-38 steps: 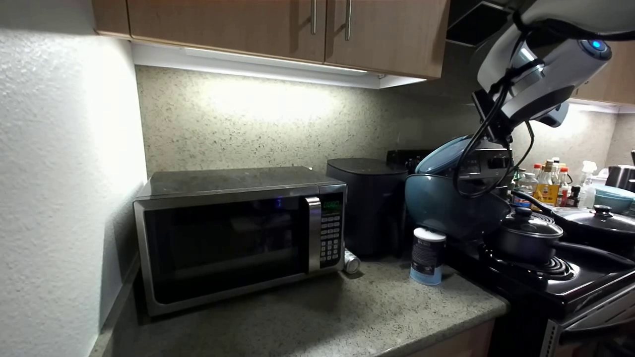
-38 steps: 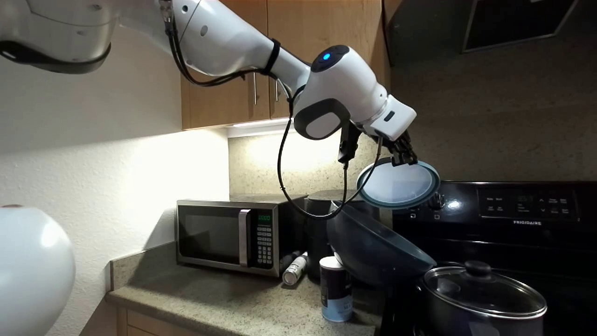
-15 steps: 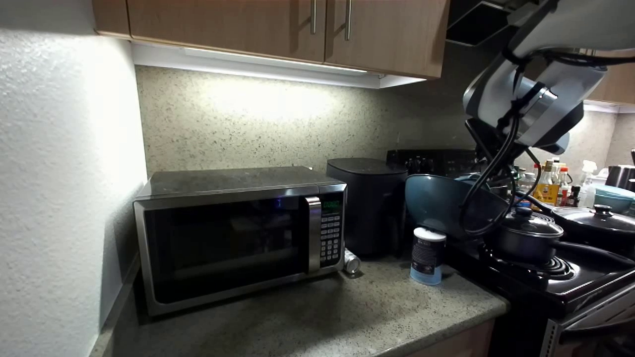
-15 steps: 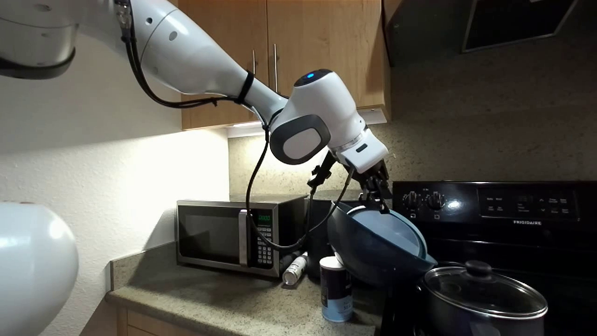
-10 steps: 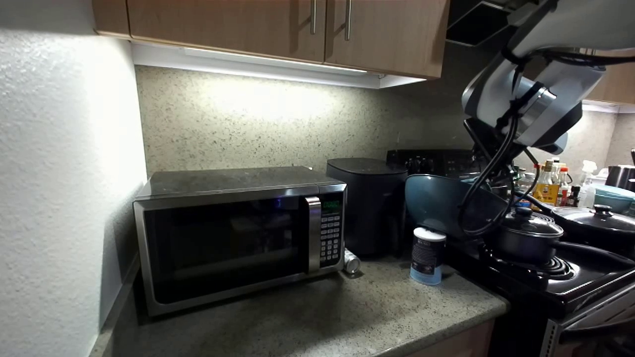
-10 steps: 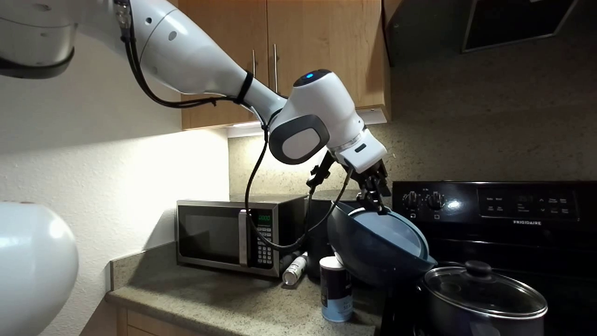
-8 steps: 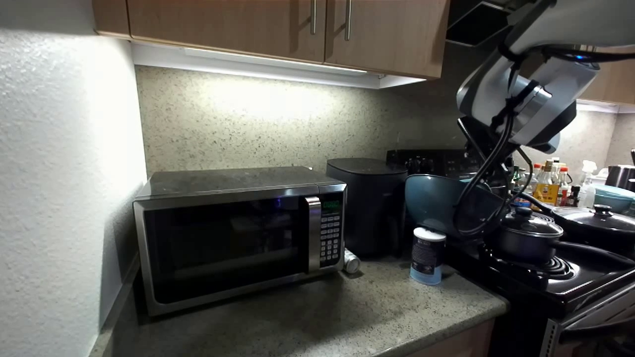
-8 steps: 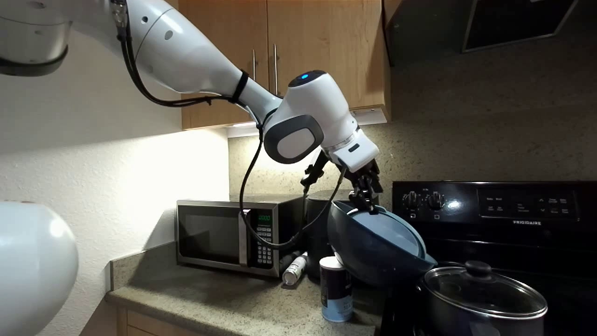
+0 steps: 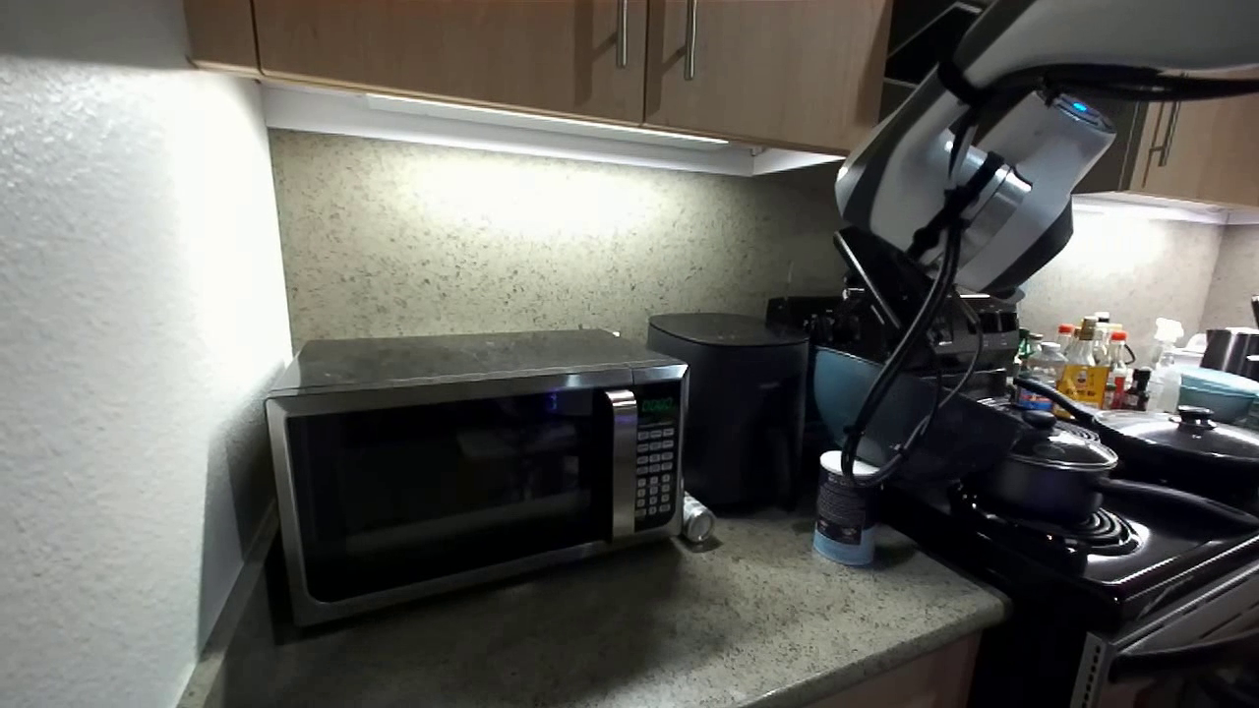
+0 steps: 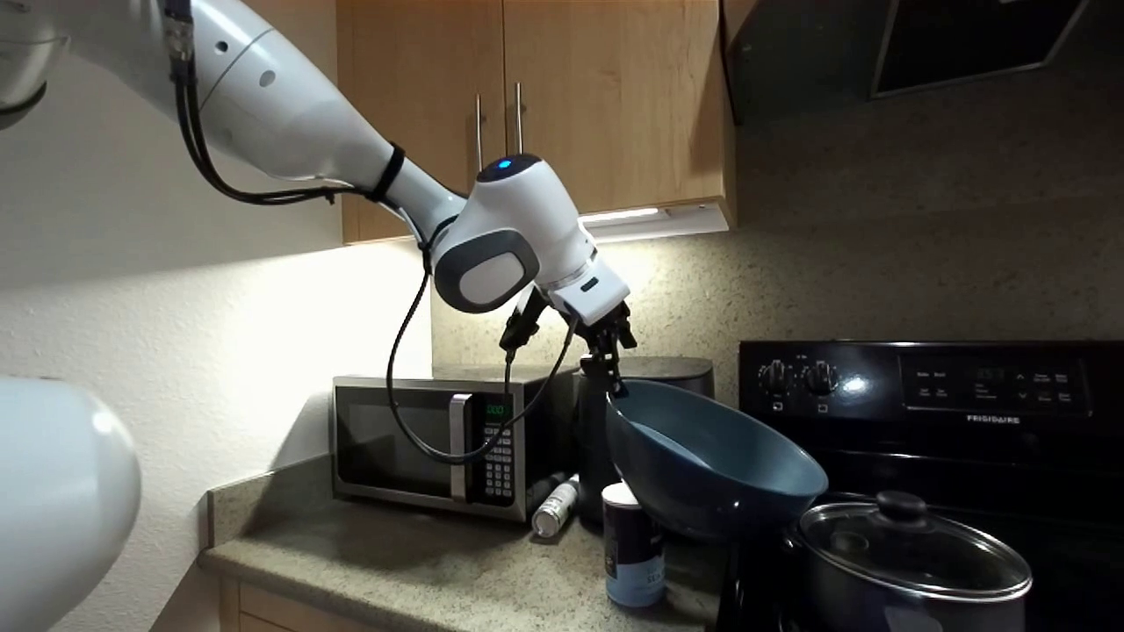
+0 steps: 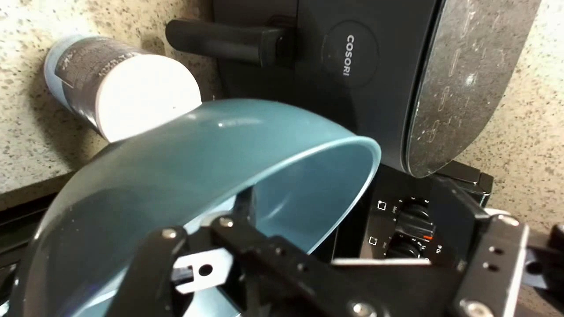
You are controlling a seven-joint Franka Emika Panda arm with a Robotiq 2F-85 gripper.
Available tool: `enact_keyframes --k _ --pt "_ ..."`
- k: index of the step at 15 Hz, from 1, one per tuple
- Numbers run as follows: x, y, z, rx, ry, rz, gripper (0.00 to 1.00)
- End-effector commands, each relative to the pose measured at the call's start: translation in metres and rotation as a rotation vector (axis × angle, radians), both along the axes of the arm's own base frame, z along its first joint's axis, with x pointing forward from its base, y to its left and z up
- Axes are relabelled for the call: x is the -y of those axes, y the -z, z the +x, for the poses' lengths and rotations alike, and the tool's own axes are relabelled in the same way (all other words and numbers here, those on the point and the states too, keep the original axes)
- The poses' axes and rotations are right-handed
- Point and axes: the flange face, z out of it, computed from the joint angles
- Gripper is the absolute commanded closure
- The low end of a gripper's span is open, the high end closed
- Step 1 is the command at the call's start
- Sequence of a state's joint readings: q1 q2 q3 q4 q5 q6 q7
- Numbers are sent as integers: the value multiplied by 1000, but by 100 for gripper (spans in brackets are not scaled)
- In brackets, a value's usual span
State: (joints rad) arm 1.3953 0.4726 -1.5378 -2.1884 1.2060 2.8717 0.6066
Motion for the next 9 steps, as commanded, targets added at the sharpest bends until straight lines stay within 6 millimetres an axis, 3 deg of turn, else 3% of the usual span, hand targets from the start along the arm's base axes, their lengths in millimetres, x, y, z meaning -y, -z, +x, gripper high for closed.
enact_keyframes --k 1,5,9 --pt "-3 0 0 2 -2 -4 0" --pt "0 -5 -2 40 10 0 0" --pt "25 -26 -10 186 175 9 0"
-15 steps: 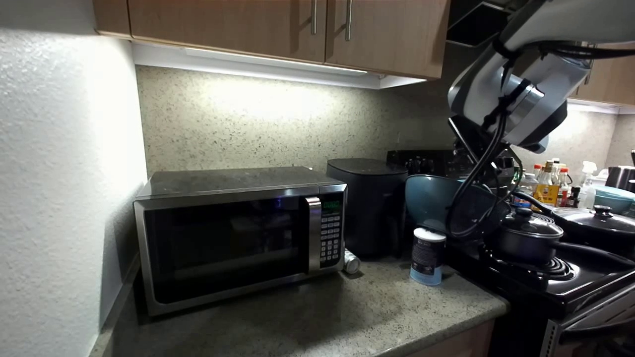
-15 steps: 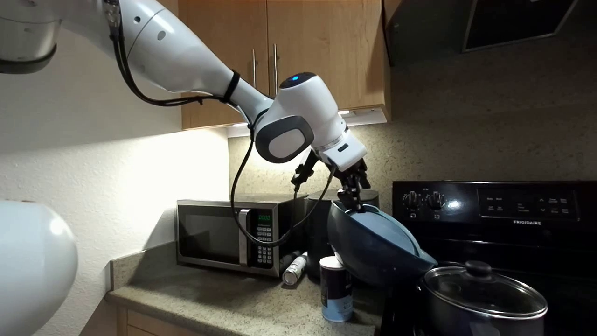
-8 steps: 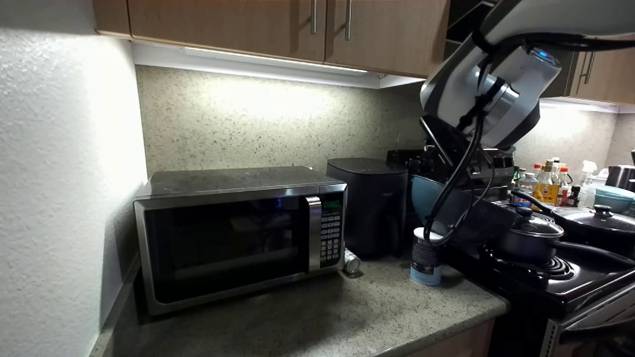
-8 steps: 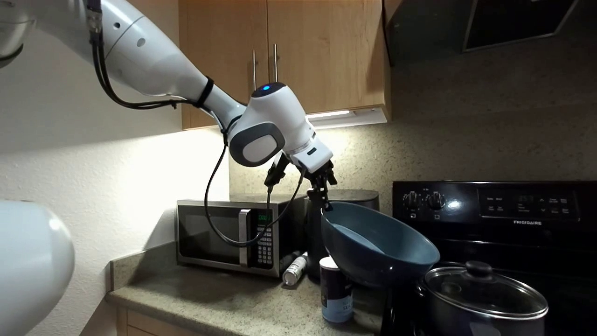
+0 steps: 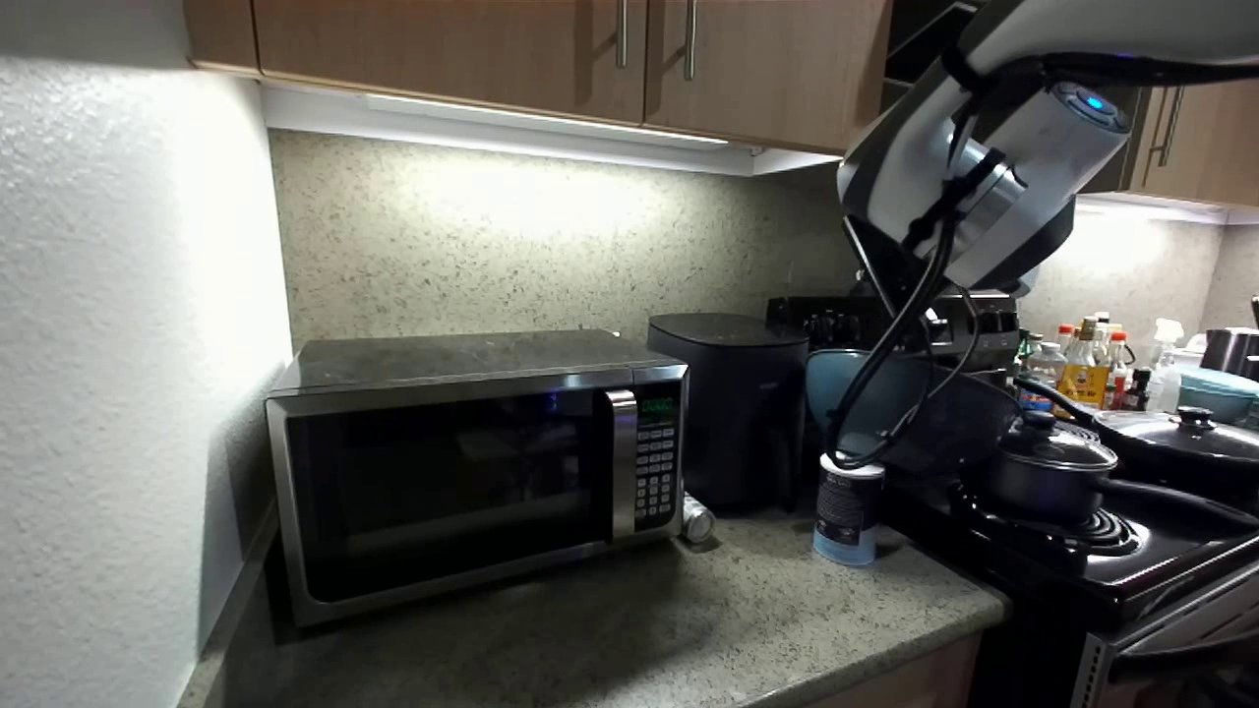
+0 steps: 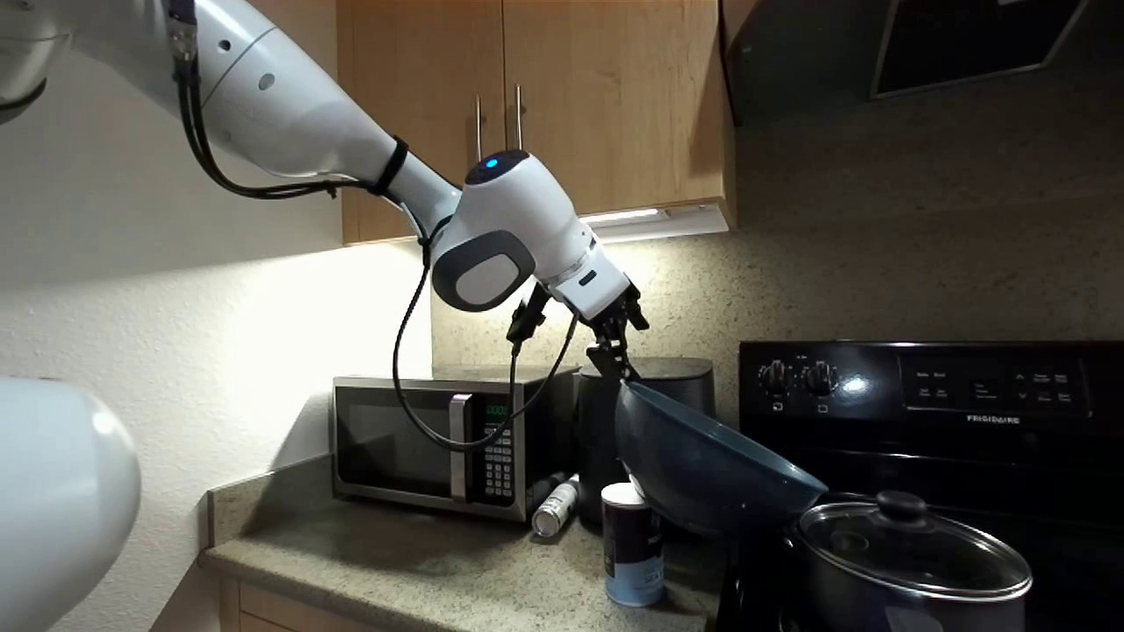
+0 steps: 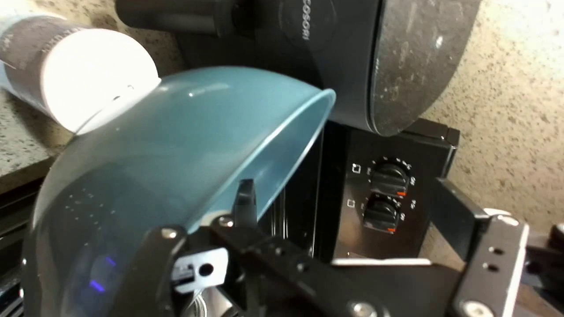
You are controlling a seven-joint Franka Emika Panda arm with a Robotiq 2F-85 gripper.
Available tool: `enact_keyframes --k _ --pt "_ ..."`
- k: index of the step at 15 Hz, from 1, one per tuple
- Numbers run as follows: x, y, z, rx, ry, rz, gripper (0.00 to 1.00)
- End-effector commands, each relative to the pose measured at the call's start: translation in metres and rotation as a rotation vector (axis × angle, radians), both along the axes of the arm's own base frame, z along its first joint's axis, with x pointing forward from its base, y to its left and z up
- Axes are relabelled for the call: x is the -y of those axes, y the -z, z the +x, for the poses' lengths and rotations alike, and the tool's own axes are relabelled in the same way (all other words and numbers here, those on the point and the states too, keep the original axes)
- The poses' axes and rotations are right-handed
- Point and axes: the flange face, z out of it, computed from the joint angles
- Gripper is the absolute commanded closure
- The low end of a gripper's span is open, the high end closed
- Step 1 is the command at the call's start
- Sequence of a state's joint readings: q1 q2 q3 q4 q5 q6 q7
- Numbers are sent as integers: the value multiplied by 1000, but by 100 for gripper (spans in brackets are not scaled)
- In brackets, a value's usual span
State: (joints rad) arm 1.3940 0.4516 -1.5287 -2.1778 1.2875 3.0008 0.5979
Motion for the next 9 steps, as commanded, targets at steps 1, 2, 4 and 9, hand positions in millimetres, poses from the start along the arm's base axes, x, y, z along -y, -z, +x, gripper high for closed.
enact_keyframes --k 1,2,4,9 --pt "5 -5 -2 31 34 1 0" --pt "10 -8 -4 50 57 1 0" --pt "16 -14 -7 74 77 -10 0" --pt "22 -43 -21 141 88 -36 0"
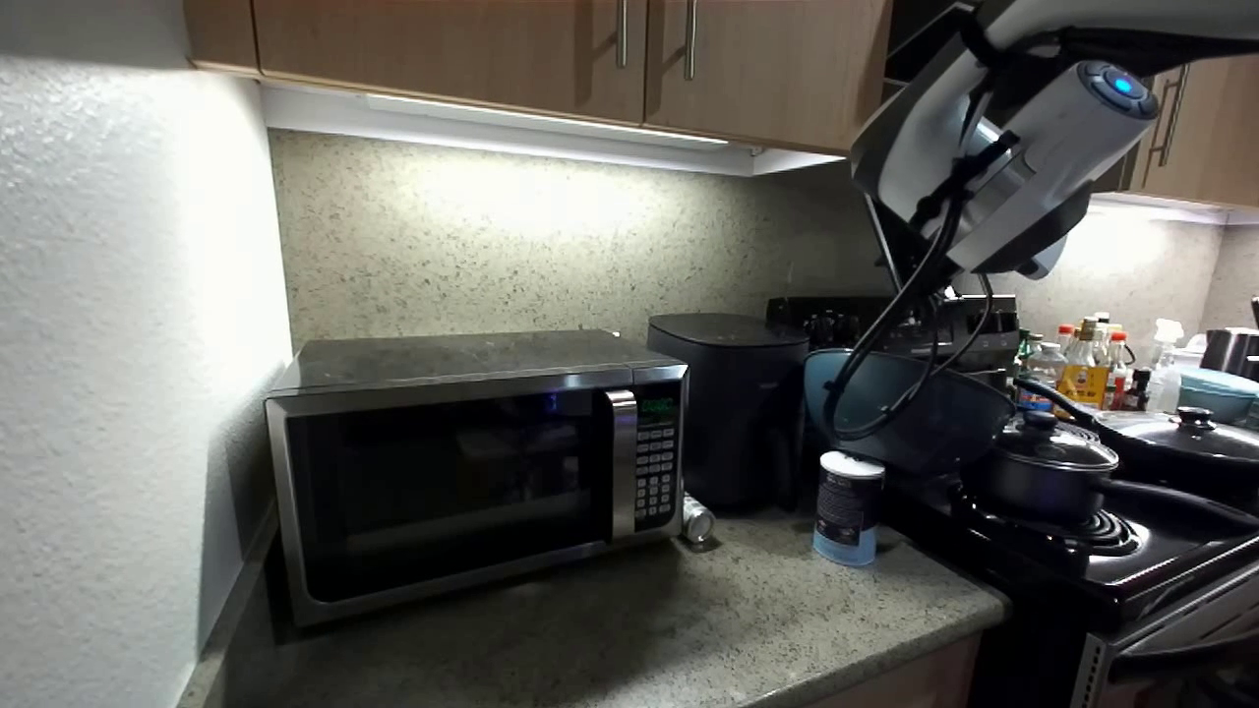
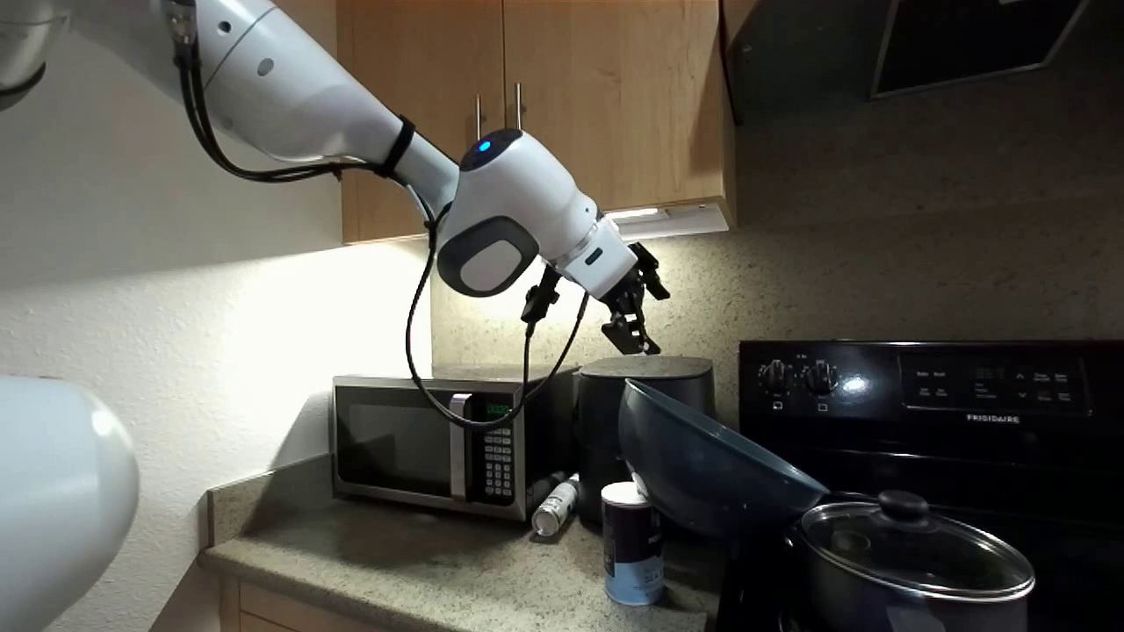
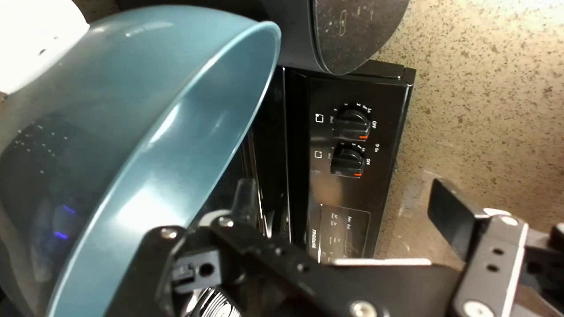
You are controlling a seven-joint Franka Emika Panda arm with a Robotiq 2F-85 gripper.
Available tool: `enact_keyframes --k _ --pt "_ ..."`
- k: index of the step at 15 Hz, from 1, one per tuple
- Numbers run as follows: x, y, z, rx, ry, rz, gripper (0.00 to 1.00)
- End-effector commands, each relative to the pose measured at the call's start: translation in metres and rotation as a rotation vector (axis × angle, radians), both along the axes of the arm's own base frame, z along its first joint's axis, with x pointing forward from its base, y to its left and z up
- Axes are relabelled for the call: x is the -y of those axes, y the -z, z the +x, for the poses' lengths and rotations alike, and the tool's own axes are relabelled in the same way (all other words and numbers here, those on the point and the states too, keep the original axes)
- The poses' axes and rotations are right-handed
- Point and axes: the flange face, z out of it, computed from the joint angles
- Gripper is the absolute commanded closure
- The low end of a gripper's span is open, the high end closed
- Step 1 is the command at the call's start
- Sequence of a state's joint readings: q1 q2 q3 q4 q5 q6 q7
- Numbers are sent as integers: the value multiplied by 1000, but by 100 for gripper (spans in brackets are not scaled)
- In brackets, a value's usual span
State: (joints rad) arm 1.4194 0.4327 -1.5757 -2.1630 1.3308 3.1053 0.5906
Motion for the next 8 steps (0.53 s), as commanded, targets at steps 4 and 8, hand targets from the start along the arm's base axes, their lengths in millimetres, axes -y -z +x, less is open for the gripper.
enact_keyframes --k 4,8 --pt "-6 -11 -14 12 -107 131 0" --pt "-27 11 -15 -44 -194 325 0"
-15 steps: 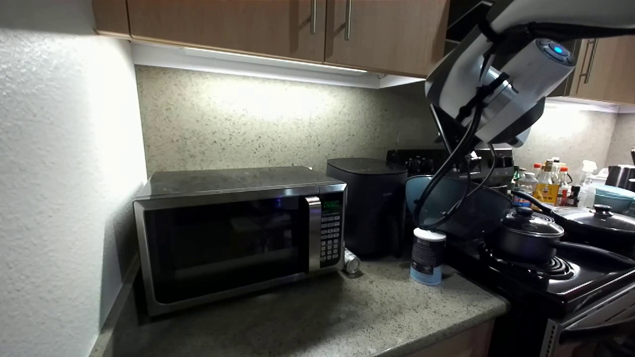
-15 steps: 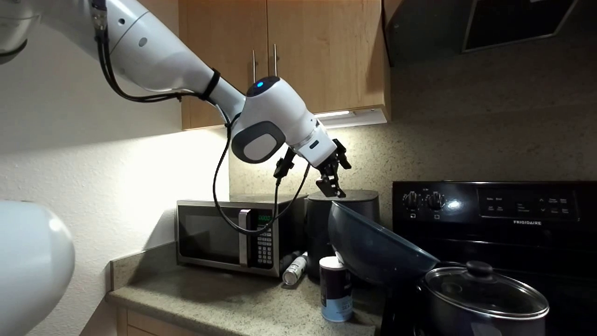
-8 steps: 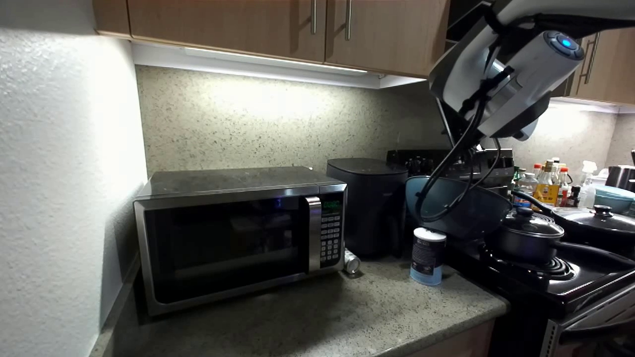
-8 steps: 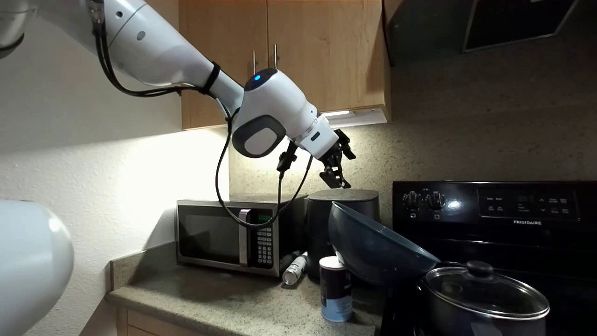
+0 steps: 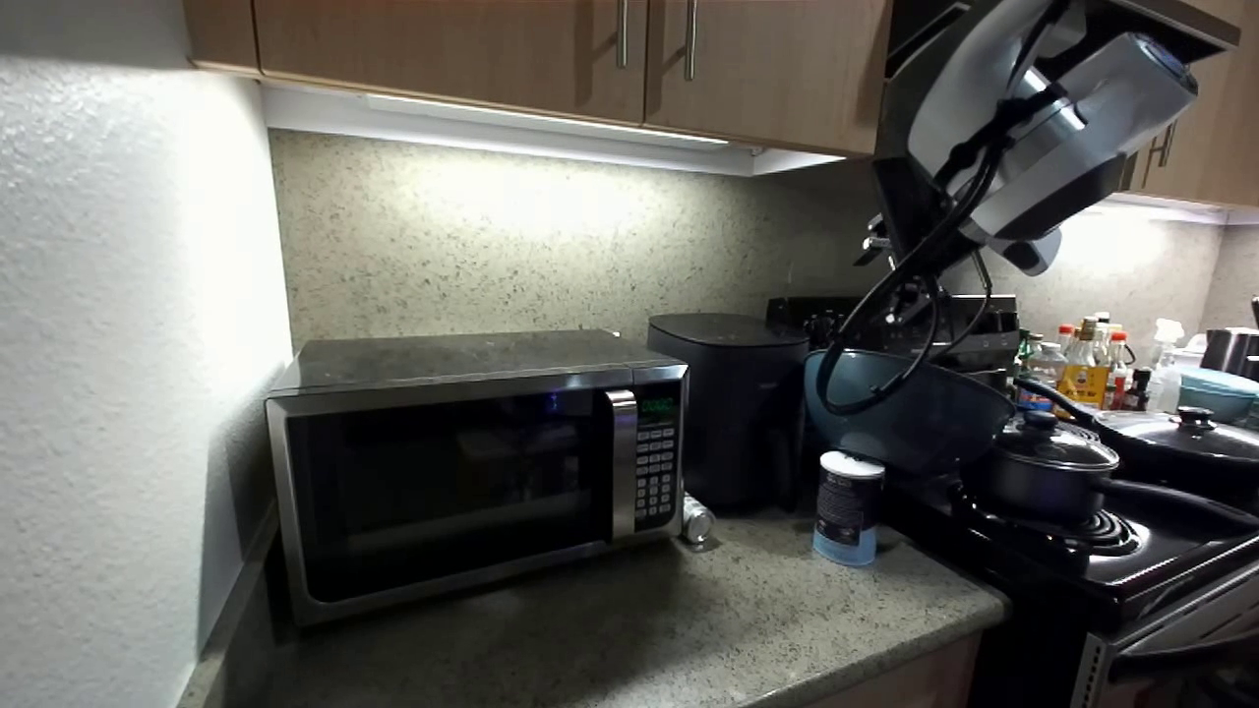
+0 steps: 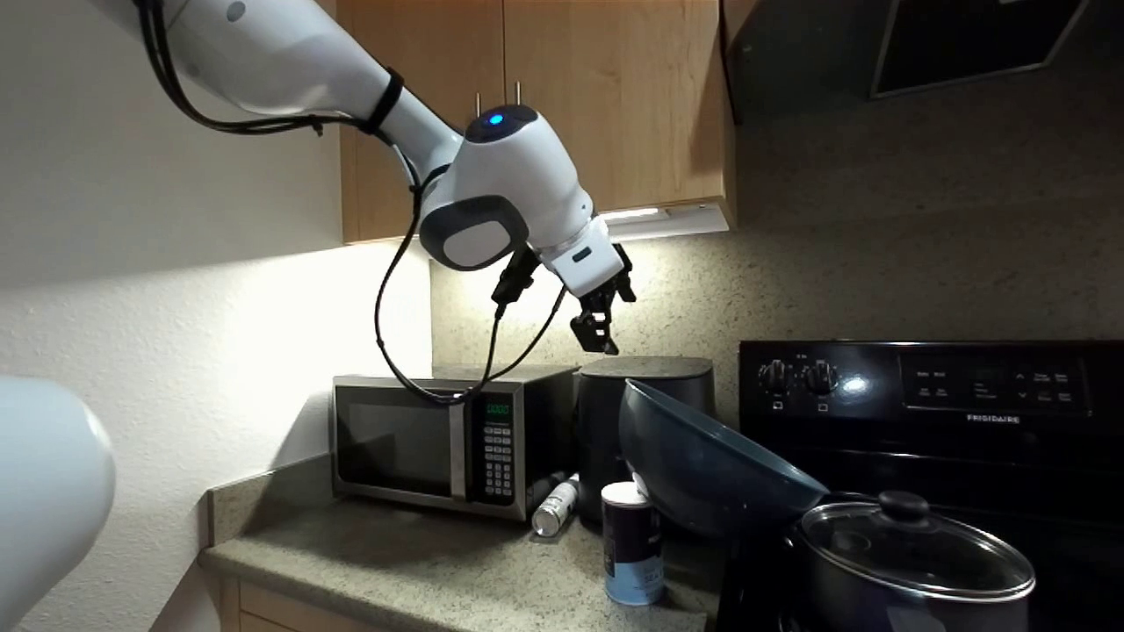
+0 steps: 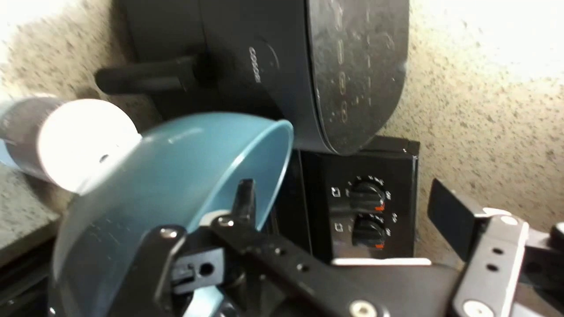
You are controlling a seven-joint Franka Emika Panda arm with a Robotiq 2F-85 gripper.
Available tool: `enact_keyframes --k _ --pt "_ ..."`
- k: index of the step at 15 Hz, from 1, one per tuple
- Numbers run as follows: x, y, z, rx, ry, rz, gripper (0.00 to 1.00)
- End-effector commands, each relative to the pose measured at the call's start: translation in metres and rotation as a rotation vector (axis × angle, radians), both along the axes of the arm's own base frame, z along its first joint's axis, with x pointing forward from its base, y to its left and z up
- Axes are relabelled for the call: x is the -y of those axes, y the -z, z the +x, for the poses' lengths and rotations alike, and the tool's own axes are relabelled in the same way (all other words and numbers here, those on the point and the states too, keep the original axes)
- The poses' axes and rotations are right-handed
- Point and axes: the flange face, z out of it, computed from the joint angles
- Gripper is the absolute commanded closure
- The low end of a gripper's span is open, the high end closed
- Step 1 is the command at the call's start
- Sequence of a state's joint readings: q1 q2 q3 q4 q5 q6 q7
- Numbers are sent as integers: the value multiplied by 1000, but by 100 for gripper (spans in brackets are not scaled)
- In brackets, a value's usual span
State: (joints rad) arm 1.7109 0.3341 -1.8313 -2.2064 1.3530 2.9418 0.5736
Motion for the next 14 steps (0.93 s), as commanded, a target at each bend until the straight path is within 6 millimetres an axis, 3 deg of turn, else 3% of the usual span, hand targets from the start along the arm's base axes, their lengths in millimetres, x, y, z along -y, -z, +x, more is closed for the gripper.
enact_keyframes --k 1,4,10,12,14 --pt "-7 14 -7 -28 -20 102 0" --pt "-4 14 -1 -26 -33 71 0" --pt "-4 46 -14 -108 14 261 0" --pt "-2 54 -15 -110 71 244 0" --pt "0 51 -9 -98 27 239 0"
